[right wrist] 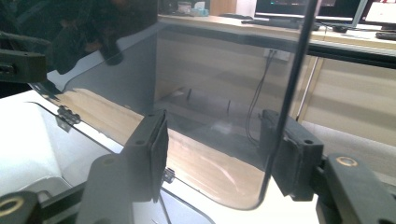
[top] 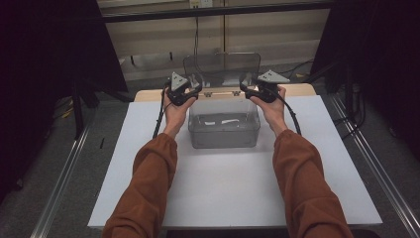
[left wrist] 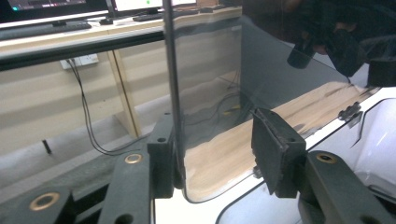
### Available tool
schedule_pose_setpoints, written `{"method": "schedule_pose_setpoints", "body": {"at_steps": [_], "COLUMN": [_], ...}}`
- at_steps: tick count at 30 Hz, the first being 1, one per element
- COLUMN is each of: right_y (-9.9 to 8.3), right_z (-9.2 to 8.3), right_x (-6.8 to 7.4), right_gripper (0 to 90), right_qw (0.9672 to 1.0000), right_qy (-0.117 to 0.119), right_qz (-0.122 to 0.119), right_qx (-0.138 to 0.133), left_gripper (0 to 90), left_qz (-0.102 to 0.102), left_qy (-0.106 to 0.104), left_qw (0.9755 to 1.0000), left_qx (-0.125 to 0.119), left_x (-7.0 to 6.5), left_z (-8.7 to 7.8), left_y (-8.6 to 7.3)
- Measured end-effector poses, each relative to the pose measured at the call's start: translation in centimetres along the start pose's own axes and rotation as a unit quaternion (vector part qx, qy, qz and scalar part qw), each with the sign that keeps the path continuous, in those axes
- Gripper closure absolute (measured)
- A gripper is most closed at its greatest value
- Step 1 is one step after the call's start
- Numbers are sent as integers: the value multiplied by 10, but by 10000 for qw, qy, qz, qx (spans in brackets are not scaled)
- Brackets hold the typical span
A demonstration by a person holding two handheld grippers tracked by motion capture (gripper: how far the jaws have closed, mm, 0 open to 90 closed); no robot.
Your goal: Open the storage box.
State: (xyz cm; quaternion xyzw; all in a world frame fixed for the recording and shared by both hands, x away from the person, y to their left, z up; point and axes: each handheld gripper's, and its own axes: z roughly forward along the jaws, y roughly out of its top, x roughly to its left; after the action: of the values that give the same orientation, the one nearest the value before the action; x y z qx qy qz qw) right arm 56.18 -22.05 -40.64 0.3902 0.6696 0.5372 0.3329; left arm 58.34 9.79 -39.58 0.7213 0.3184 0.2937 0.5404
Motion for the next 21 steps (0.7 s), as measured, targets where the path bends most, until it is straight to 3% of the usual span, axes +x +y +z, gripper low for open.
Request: {"method": "schedule_pose_setpoints", "body": {"at_steps": [9,13,17,21], "right_y": [-5,-7,-9,-10], "right_z": [5,8,8,9], "right_x": [4,6,5,3], "right_gripper": [389,360,372,399], "right_qw": [9999,9999,9999,9999], "right_qy": [37,29,39,31], "right_qz": [113,107,131,142], "right_qx": [24,45,98,75], "left_gripper": [549,545,545,537], "left_qz": [-197,-211,-197,-344], "left_qy": [28,29,66,46], "left_qw": [9998,9997,9997,9993], "left_qx": [-22,106,148,109], "left_x": [1,2,1,2], "left_z": [2,5,7,9], "left_y": [-1,-4,-7,-8]}}
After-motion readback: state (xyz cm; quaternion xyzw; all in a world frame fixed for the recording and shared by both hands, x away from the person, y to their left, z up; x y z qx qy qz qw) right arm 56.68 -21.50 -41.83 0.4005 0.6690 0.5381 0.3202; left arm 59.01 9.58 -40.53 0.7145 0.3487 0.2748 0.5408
